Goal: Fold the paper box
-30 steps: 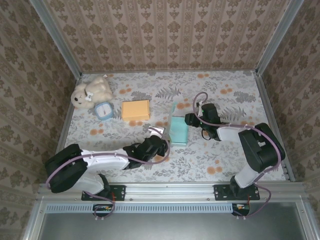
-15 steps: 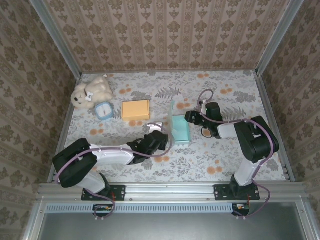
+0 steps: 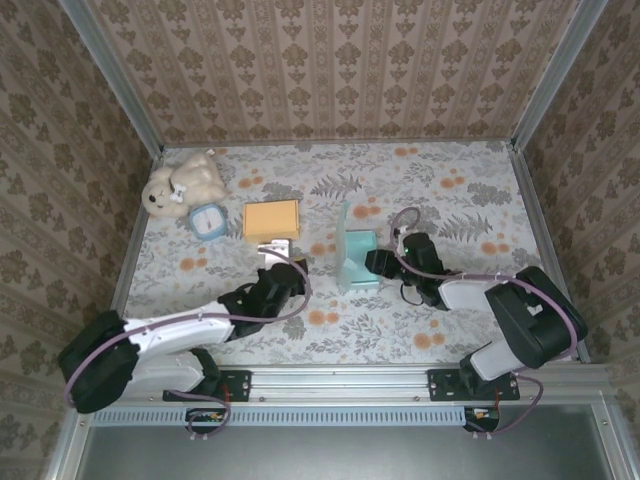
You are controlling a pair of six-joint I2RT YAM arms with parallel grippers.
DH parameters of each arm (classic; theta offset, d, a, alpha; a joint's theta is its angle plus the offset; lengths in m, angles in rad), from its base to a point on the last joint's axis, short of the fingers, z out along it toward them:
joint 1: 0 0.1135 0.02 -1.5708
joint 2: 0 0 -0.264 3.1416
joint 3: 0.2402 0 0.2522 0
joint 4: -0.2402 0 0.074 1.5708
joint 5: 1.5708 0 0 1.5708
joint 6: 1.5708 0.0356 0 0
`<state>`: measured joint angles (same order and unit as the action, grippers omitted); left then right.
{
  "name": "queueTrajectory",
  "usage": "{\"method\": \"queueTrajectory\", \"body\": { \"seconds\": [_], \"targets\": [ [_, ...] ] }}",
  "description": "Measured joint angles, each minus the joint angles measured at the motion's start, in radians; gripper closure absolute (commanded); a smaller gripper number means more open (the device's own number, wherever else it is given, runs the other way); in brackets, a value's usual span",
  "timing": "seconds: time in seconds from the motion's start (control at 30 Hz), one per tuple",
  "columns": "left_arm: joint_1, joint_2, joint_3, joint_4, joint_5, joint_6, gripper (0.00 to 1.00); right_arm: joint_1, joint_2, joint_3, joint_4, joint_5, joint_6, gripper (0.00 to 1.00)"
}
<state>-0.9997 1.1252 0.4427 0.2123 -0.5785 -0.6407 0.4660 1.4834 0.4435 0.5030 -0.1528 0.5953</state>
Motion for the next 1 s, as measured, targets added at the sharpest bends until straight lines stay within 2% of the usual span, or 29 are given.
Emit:
{"method": "queueTrajectory", "body": {
  "seconds": [0.23, 0.37, 0.53, 0.8, 1.0],
  "targets": [
    [0.015, -0.244, -0.076, -0.109, -0.033, -0.013, 0.63, 0.195, -0.074, -0.039, -0.062, 0.077, 0.050, 0.42],
    [0.034, -0.375, -0.133, -0.165, -0.040, -0.043, 0.63, 0.329, -0.155, -0.040, -0.090, 0.163, 0.085, 0.42],
    [0.046, -0.418, -0.158, -0.241, -0.027, -0.083, 0.63, 0.485, -0.159, 0.036, -0.103, 0.239, 0.090, 0.42],
    [0.046, -0.472, -0.162, -0.319, 0.008, -0.101, 0.62, 0.512, -0.238, 0.069, -0.224, 0.381, 0.089, 0.41],
    [0.046, -0.538, -0.169, -0.363, 0.013, -0.100, 0.61, 0.514, -0.282, 0.034, -0.273, 0.439, 0.090, 0.41]
  ]
}}
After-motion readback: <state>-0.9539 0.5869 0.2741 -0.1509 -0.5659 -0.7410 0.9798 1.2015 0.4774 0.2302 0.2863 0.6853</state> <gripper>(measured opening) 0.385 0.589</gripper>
